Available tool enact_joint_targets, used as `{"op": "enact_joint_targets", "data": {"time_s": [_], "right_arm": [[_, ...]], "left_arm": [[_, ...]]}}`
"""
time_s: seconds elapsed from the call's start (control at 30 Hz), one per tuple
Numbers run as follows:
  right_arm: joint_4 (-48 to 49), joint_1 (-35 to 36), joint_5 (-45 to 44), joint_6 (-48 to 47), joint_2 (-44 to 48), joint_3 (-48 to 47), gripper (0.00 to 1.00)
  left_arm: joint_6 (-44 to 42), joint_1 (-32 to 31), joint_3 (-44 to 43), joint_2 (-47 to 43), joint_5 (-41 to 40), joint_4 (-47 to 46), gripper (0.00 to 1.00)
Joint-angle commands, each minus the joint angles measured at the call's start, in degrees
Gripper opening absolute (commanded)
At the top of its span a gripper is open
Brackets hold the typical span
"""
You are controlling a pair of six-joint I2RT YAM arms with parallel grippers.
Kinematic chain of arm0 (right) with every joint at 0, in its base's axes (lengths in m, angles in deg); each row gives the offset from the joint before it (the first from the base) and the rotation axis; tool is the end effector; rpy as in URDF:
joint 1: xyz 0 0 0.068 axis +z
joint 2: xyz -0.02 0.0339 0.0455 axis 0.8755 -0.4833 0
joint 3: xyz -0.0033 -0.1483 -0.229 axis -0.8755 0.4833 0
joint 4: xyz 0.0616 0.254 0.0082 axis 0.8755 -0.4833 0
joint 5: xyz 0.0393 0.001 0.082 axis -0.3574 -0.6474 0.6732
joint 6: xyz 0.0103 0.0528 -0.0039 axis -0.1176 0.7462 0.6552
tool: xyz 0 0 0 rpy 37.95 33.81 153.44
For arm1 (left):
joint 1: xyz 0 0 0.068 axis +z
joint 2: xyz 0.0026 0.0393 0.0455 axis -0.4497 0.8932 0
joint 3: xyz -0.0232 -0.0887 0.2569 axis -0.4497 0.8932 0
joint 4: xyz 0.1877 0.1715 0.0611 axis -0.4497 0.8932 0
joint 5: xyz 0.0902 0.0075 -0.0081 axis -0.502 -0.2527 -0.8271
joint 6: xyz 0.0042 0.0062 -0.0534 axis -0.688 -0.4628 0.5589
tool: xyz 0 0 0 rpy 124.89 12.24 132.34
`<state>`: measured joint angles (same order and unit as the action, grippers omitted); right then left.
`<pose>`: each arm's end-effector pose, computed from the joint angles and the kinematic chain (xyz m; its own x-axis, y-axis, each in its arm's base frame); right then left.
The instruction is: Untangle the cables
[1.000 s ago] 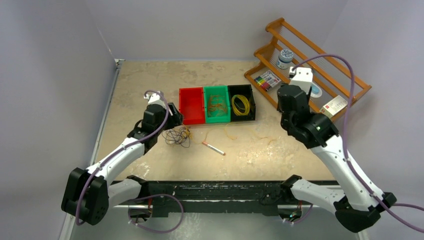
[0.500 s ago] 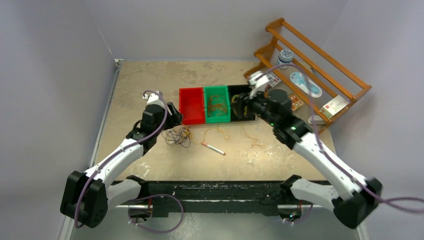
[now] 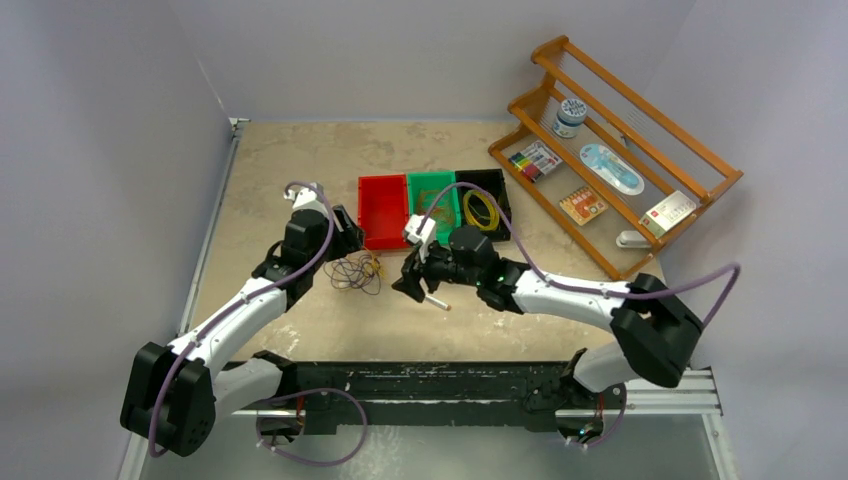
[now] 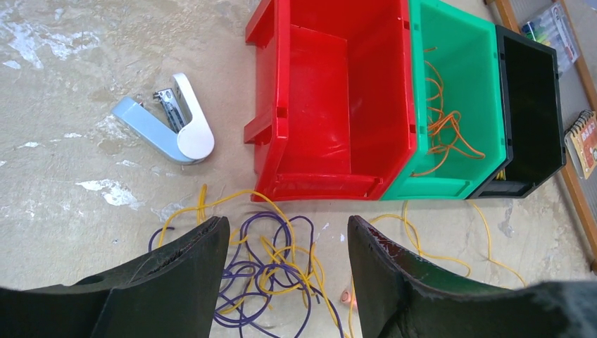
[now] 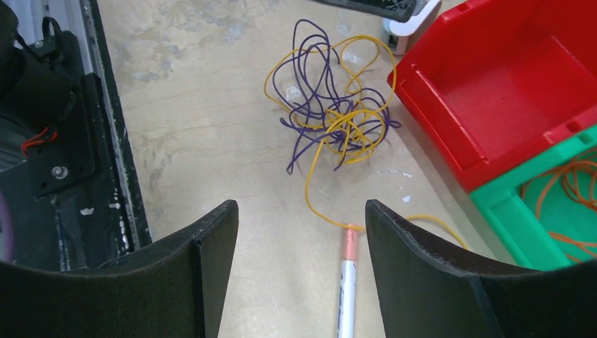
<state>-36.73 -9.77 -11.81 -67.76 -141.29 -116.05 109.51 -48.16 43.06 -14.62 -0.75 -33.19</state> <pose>0.1898 0.2527 0.2476 -0.1826 -0.1802 -0.9665 -0.9109 0.4010 0.0973 0.2212 -0.0824 0.2302 -0.5252 -0.4560 -0.7185 -0.0737 0.8655 -0.4955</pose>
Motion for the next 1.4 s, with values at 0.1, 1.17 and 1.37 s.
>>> {"op": "enact_joint_targets", "data": {"time_s": [0.1, 1.17, 1.37], "right_arm": [[17.7, 2.8, -2.1, -2.4, -7.8, 3.1, 0.7], [13.6, 3.2, -11.8, -2.9, -9.8, -0.1, 0.0], [7.2, 3.0, -14.7, 1.7, -9.3, -4.5, 0.0]], "left_arm": [[0.7, 0.0, 0.0, -1.0, -1.3, -1.4, 0.62], [0.4, 0.0, 3.4, -6.8, 4.1, -5.1, 0.73], [0.1, 0.0, 6.8, -9.5, 8.0, -8.3, 0.74]]}}
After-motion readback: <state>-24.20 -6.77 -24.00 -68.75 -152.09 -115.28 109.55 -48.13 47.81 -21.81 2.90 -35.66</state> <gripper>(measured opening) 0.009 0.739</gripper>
